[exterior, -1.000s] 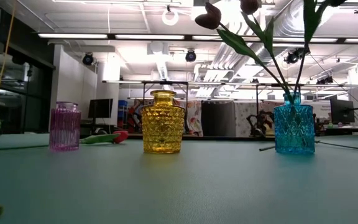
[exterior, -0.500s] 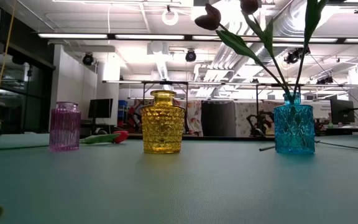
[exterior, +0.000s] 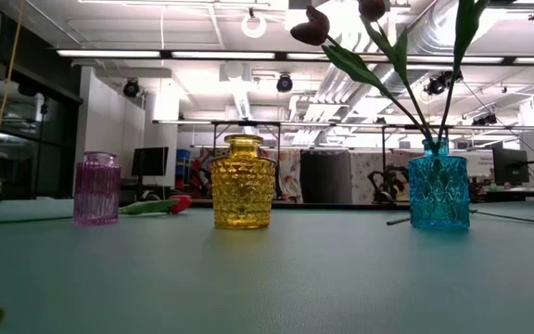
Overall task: Sort flowers into vase by color
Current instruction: Put the bottom black flower into the purple vase
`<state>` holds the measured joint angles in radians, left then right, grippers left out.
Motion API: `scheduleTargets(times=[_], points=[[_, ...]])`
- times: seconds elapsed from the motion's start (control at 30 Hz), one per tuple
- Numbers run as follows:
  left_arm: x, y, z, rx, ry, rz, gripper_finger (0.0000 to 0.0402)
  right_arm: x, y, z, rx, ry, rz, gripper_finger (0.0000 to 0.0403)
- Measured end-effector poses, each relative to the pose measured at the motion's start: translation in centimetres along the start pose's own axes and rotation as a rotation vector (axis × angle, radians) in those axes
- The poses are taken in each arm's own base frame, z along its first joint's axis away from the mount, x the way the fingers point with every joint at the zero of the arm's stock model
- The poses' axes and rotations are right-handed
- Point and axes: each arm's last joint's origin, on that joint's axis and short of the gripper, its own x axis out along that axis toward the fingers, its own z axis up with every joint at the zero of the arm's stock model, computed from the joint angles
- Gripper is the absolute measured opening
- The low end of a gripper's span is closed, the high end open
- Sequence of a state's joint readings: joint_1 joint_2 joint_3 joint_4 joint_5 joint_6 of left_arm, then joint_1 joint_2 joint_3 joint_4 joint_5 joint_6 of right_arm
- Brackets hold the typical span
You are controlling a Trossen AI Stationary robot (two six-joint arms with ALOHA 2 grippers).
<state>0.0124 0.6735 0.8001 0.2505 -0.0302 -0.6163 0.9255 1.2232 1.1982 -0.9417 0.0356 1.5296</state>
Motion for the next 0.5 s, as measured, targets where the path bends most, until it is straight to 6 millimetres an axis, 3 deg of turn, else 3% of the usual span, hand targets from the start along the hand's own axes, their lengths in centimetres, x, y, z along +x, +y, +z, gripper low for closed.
scheduleTargets(times=[0.13, 0.3, 0.5], points=[[0.0, 0.0, 0.0, 0.000, 0.000, 0.000, 0.0145, 5.2, -0.2, -1.2, 0.020, 0.030, 0.102, 0.0316], [0.0, 0.0, 0.0, 0.000, 0.000, 0.000, 0.0145, 11.1, -0.2, -1.2, 0.028, 0.132, 0.170, 0.0316], [0.0, 0.0, 0.0, 0.000, -0.003, 0.004, 0.0145, 14.9, 1.1, -0.7, -0.120, 0.277, 0.116, 0.0297]])
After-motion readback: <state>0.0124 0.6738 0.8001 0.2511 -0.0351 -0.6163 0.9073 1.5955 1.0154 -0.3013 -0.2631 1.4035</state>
